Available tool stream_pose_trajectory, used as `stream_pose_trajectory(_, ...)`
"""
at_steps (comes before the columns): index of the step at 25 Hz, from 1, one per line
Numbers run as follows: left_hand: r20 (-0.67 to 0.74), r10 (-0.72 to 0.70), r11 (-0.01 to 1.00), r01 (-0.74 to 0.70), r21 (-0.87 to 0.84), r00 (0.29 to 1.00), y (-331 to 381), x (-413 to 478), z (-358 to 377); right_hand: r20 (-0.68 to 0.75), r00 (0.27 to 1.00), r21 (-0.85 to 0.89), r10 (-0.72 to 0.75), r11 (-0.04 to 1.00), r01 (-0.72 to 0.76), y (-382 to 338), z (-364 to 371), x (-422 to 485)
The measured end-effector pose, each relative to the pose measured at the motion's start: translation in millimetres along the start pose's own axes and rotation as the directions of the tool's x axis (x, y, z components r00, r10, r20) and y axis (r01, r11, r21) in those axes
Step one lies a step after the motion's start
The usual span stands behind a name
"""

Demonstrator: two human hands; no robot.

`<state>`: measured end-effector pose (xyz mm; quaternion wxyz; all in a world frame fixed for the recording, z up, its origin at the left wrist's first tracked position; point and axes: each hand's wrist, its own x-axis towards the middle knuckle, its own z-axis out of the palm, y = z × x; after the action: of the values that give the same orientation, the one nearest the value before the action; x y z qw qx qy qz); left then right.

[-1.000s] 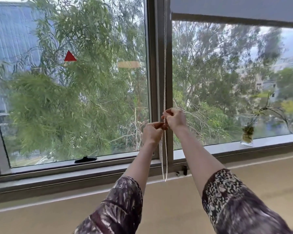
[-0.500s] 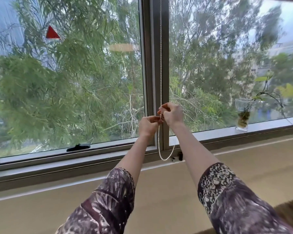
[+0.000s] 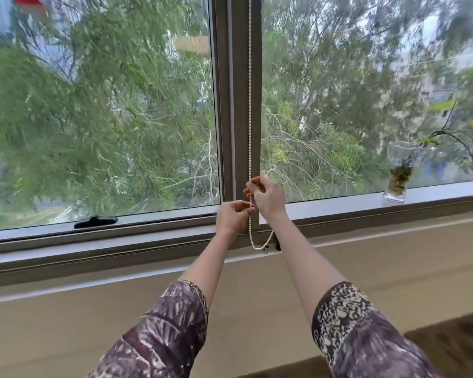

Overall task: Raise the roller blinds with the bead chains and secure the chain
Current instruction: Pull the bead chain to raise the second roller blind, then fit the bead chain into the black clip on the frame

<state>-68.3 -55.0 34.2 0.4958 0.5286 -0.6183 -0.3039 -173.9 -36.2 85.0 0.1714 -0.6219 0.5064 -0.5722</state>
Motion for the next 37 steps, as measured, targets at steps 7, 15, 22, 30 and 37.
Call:
stream_pose_trajectory(7,-0.006,-0.048,0.996,0.048,0.075,0.999,-29,16,29,0.067,0.997,0.042,0.043,0.998,-0.046,50,1,12)
stream_pose_trajectory(15,0.042,-0.111,0.993,0.109,0.054,0.993,-71,28,46,0.083,0.988,0.038,0.134,0.99,-0.138,95,19,10)
stream_pose_trajectory(22,0.123,-0.122,0.991,0.115,0.063,0.985,-103,49,46,0.068,0.979,0.042,0.191,0.98,-0.194,124,43,18)
stream_pose_trajectory(30,0.2,-0.177,0.976,0.146,0.162,0.964,-144,67,46,0.076,0.956,0.084,0.283,0.954,-0.289,154,74,25)
stream_pose_trajectory(37,0.251,-0.17,0.973,0.121,0.199,0.953,-163,70,61,0.055,0.938,0.081,0.343,0.935,-0.346,174,84,15)
